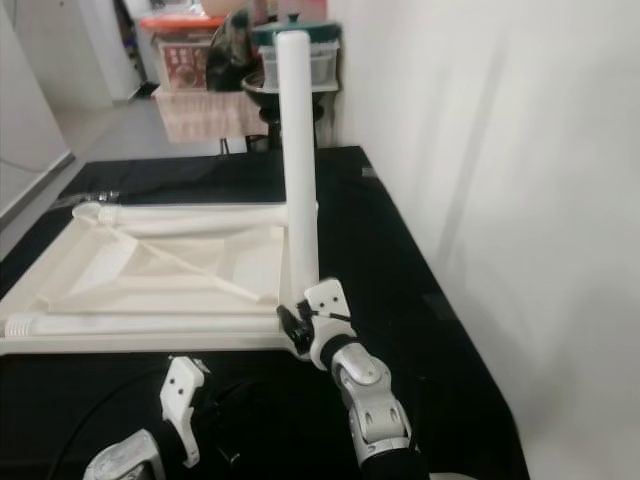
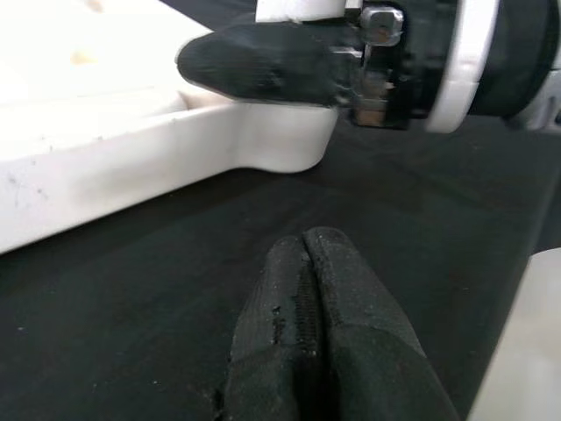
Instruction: Building children table
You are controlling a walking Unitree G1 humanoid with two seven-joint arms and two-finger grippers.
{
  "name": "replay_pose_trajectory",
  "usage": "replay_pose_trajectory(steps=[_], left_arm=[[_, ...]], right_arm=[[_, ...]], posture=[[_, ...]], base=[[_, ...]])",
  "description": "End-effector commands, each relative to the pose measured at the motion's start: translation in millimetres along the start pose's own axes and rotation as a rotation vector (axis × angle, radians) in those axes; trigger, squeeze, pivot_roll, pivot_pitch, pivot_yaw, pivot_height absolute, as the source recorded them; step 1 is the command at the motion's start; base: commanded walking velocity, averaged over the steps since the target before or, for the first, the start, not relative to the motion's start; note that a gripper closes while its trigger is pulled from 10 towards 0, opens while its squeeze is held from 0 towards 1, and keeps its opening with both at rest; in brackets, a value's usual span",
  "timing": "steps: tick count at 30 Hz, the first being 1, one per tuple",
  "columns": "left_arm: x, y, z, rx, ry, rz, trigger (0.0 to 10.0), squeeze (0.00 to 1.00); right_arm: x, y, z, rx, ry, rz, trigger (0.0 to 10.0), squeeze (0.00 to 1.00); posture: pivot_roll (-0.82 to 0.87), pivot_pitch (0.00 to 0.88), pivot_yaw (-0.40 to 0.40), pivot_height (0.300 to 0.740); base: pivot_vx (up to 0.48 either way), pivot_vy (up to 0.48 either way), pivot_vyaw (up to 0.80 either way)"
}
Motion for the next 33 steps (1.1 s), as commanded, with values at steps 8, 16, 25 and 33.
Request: replay_pose_trajectory(steps=[8,16,25,33], left_arm=[[-2.4,-3.9,3.7,-0.008,-0.002,0.013,10.0,0.00],[-5.8,-5.3,5.6,-0.002,-0.004,0.014,10.0,0.00],[-6.9,-4.7,6.3,0.011,0.004,0.006,10.0,0.00],[-0.4,-3.0,7.5,0.020,0.004,0.000,10.0,0.00]], right_arm=[[-4.5,41.7,9.1,0.098,0.411,-0.006,10.0,0.00],[-8.6,64.9,16.5,0.113,0.625,0.021,10.0,0.00],[-8.8,69.2,17.1,0.127,0.594,-0.036,0.0,0.00],[-1.5,18.0,-7.8,0.001,-0.059,-0.131,0.0,0.00]], posture=[[-0.05,0.000,0.035,0.740],[-0.06,0.000,0.032,0.740],[-0.06,0.000,0.030,0.740],[-0.09,0.000,0.050,0.740]], base=[[0.000,0.000,0.00],[0.000,0.000,0.00],[0.000,0.000,0.00],[0.000,0.000,0.00]])
Point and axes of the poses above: a point about 5 cm out from each wrist's last joint towards the gripper, its own x axis pointing back from the gripper into the wrist, its own y axis along the axis of the wrist's last joint, z = x × y, the point moved 6 cm from there along -x, pointing out of the wrist towards the gripper, and after that the axes turned 10 degrees about -x, right-handed, at the moved point
